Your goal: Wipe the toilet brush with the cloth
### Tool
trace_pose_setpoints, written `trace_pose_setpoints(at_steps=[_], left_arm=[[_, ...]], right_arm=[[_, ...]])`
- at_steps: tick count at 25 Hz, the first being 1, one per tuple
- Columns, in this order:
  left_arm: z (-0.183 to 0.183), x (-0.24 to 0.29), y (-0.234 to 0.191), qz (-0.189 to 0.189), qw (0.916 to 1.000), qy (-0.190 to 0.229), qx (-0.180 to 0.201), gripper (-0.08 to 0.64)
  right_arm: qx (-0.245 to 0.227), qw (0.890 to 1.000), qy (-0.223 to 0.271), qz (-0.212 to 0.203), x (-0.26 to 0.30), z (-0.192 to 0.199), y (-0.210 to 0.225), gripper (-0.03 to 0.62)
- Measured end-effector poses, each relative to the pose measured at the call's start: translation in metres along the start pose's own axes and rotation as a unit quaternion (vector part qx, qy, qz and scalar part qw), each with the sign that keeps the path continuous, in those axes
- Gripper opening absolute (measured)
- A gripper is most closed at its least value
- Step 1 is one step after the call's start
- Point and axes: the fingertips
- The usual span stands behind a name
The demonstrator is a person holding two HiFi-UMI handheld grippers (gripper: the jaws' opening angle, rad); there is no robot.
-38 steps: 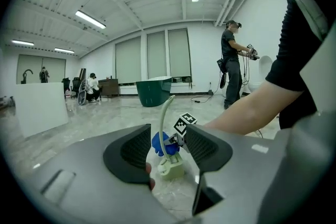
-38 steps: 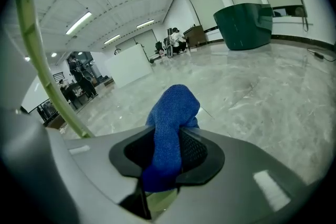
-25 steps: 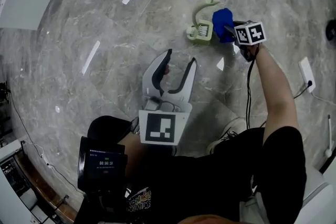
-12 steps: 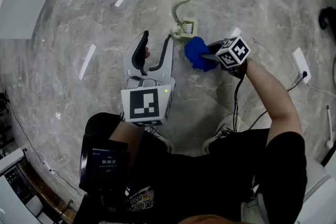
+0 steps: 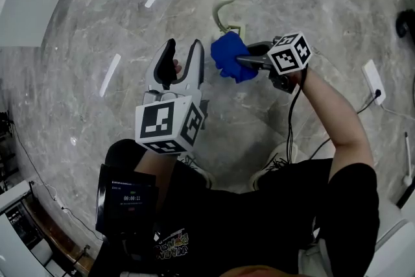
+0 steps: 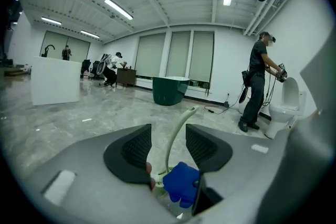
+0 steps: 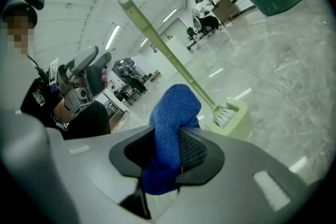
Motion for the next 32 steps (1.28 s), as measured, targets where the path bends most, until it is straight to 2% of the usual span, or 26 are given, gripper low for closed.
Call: trace_pose_setpoints(at_steps=[4,9,13,20,28,32], left_arm=[[0.003,0.002,0.000,0.006,1.0000,-0.003,-0.004,0.207],[0.005,-0.001,0.006,0.014,0.9999,0.000,-0.002,0.207],[0.004,-0.003,0.006,0.014,0.9999,0.002,0.002,0.207],[0.006,-0.005,0.005,0.012,0.9999,-0.001,0.001,0.207],[0.006,-0.005,0.005,0.015,0.9999,0.000,0.003,0.207],[0.006,-0.006,0.003,0.015,0.9999,0.002,0.004,0.207]], right_arm=[[0.014,0.999,-0.015,0.038,-0.016,0.005,0.027,0.123],[0.022,0.997,0.040,0.062,-0.045,-0.027,0.035,0.123],[0.009,0.996,0.054,0.067,-0.038,-0.044,0.024,0.123],[-0.021,0.996,0.086,-0.016,-0.041,-0.067,-0.027,0.123],[-0.077,0.980,0.157,-0.095,-0.095,-0.113,-0.097,0.123],[-0.106,0.974,0.160,-0.117,-0.112,-0.118,-0.117,0.123]])
Point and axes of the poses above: the fingertips, and each gripper's own axes: x forward along the fingers, y to its right, z out of its underside, and after that the axes turned 14 degrees about x, right-handed
